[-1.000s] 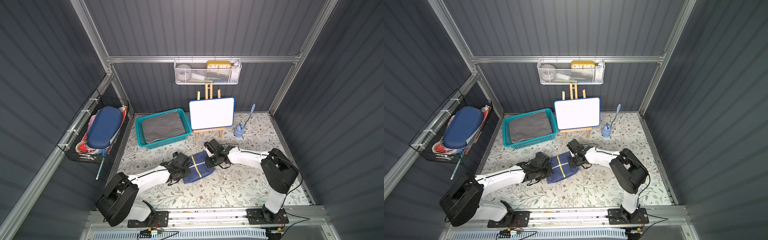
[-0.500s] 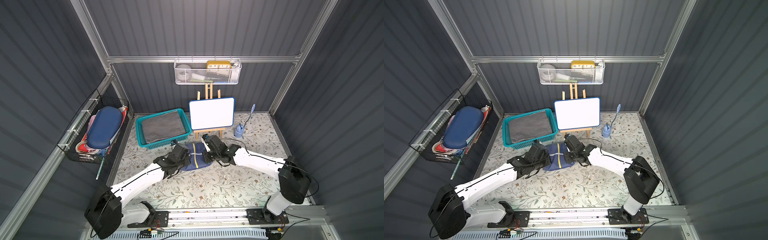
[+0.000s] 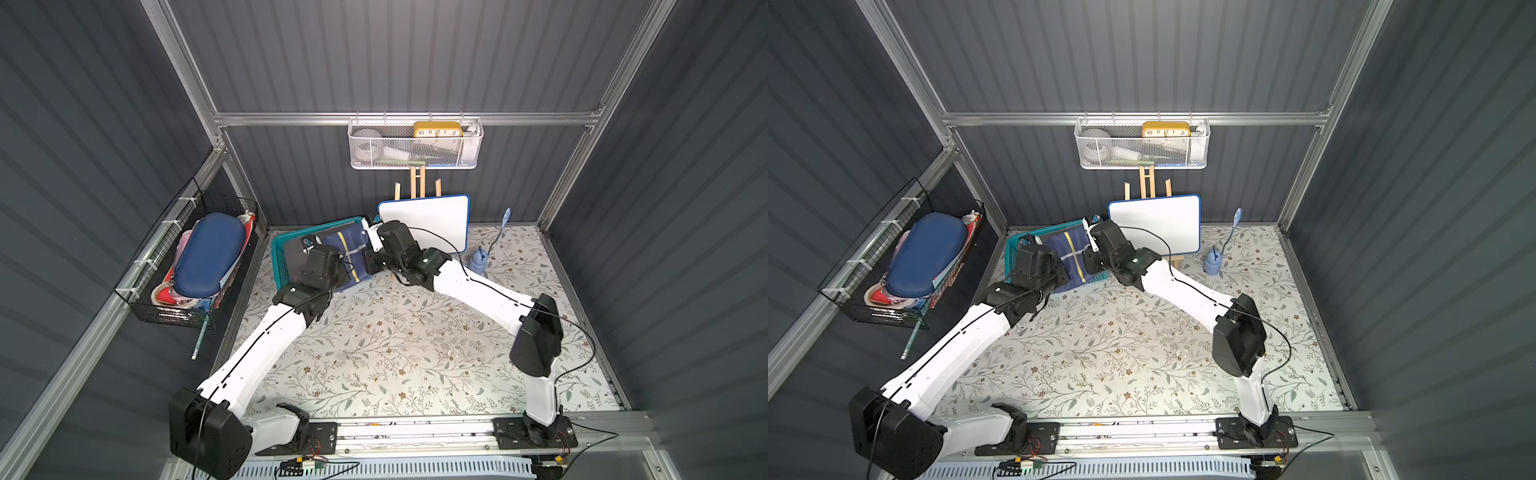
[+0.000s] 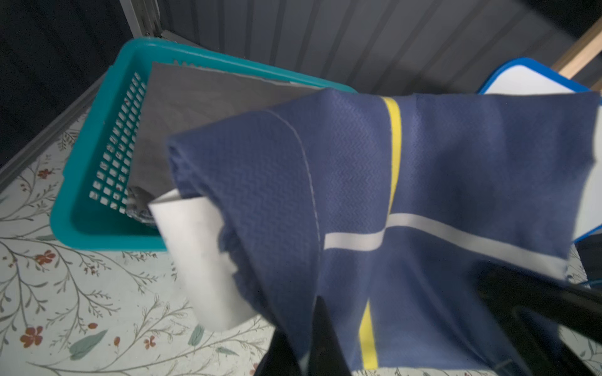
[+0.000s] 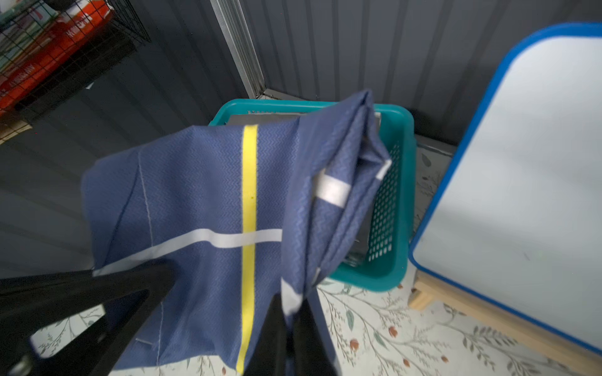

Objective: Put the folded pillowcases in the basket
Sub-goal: Place the pillowcase in the basket.

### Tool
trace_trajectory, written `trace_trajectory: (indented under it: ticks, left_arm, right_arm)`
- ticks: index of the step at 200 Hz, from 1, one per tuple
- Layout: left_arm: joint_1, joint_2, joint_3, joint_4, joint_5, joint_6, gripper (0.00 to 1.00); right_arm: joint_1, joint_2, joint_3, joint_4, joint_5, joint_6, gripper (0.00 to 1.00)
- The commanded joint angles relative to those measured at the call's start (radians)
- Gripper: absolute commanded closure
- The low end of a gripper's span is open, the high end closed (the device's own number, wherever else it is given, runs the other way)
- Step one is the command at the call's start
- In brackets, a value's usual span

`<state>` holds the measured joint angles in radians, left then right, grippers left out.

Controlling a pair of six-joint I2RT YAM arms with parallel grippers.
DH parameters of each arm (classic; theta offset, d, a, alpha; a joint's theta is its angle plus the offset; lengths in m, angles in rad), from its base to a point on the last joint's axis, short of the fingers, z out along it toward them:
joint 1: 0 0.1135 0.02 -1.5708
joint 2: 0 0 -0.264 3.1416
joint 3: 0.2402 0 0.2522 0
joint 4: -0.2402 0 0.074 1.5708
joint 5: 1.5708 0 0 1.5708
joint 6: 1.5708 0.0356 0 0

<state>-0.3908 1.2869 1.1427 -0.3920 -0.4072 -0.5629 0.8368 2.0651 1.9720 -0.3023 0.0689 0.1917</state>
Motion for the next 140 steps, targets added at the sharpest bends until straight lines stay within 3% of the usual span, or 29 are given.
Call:
trace_trajectory:
  ticks: [1,81,140]
  left_arm:
    - [0.061,0.061,0.058,0.041,0.014,0.086,1.00]
    - [0.248,0.254,0.117,0.125,0.105,0.069,1.00]
    - [0.327,0.356,0.115,0.154,0.163,0.054,1.00]
  right_arm:
    - [0.005,0.107,0.137,-0.034,-0.012,-0.049,1.00]
    - [-0.005,0.484,0.594,-0.071,-0.061,-0.065,1.00]
    - [-0.034,0.584,0.641,-0.070,-0.062,-0.024,1.00]
